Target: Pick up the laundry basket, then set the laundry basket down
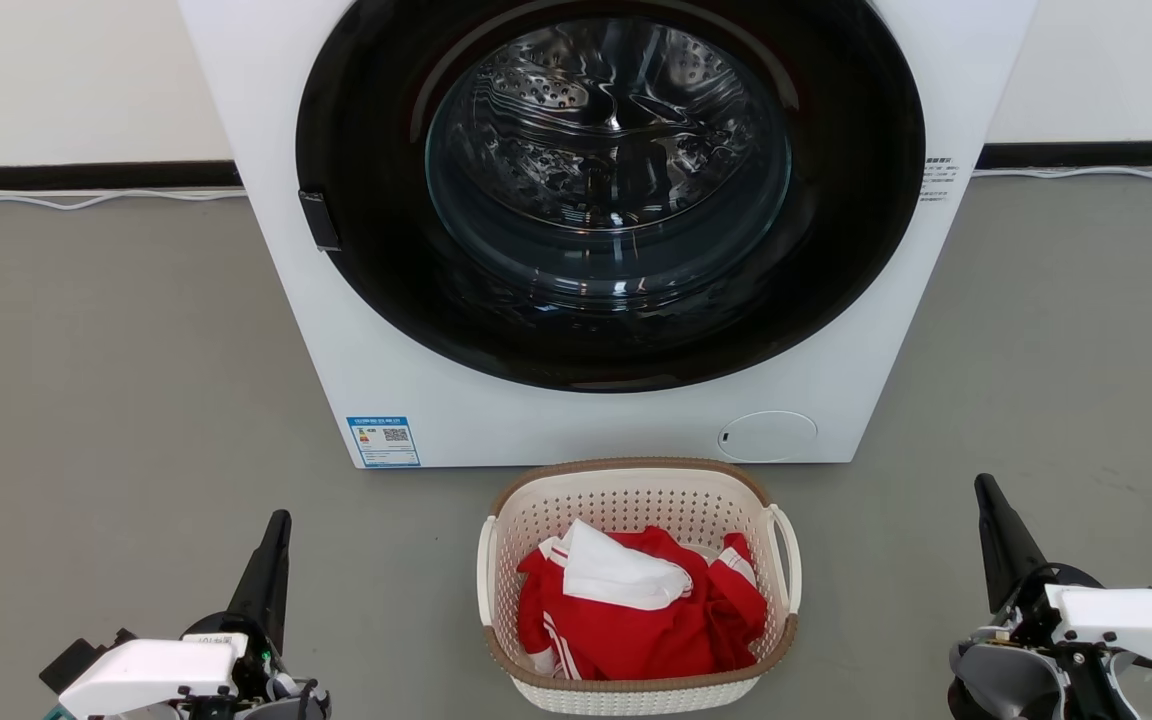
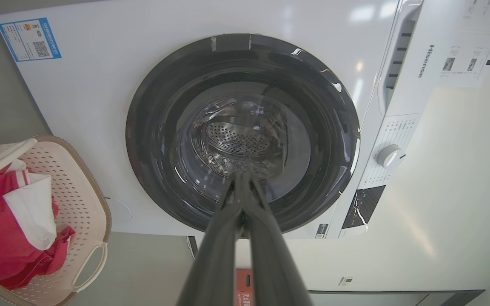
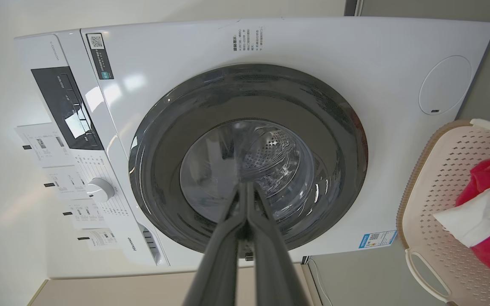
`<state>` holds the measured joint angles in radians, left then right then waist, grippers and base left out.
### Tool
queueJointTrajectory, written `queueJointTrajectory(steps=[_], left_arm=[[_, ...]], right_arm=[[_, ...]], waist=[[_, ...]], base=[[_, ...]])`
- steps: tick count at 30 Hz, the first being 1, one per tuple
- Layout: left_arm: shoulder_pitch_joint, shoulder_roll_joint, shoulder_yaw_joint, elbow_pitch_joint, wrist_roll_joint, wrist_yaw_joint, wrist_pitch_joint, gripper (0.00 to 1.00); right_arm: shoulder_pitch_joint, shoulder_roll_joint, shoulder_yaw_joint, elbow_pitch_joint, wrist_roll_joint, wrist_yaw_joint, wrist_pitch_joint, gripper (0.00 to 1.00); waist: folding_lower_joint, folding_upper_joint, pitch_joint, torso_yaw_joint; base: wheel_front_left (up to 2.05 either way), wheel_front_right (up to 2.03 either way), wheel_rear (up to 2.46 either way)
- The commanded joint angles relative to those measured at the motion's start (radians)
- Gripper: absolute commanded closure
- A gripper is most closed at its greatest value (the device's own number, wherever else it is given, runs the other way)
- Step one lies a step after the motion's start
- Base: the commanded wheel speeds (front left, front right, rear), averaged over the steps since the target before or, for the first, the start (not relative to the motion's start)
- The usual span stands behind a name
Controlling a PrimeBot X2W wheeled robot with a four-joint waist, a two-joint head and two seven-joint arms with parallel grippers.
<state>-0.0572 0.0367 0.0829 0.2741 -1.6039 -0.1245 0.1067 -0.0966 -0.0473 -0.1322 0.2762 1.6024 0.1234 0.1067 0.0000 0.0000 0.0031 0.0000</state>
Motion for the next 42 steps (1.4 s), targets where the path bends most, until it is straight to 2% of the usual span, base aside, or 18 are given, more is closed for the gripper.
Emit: queueJointTrajectory(steps=[1, 37, 38, 42], left_arm=[[-0.051, 0.013, 0.031, -0.029, -0.005, -0.006, 0.006, 1.00], [-0.051, 0.013, 0.031, -0.029, -0.005, -0.006, 0.006, 1.00], [0.000, 0.000, 0.000, 0.000, 0.000, 0.000, 0.000, 0.00], [0.026, -0.009, -0.002, 0.038, 0.000, 0.001, -0.003, 0.00]], right_arm=[[-0.011, -0.003, 0.019, -0.031, 0.007, 0.007, 0.006, 1.00], [-0.011, -0.003, 0.019, -0.031, 0.007, 0.007, 0.006, 1.00], [0.000, 0.000, 0.000, 0.000, 0.000, 0.000, 0.000, 0.00], [0.021, 0.006, 0.003, 0.037, 0.000, 0.000, 0.000, 0.00]], waist=[[0.0000, 0.0000, 0.000, 0.000], [0.0000, 0.0000, 0.000, 0.000], [0.0000, 0.0000, 0.000, 0.000], [0.0000, 0.0000, 0.001, 0.000]], base=[[0.00, 0.00, 0.00], [0.00, 0.00, 0.00], [0.00, 0.00, 0.00], [0.00, 0.00, 0.00]])
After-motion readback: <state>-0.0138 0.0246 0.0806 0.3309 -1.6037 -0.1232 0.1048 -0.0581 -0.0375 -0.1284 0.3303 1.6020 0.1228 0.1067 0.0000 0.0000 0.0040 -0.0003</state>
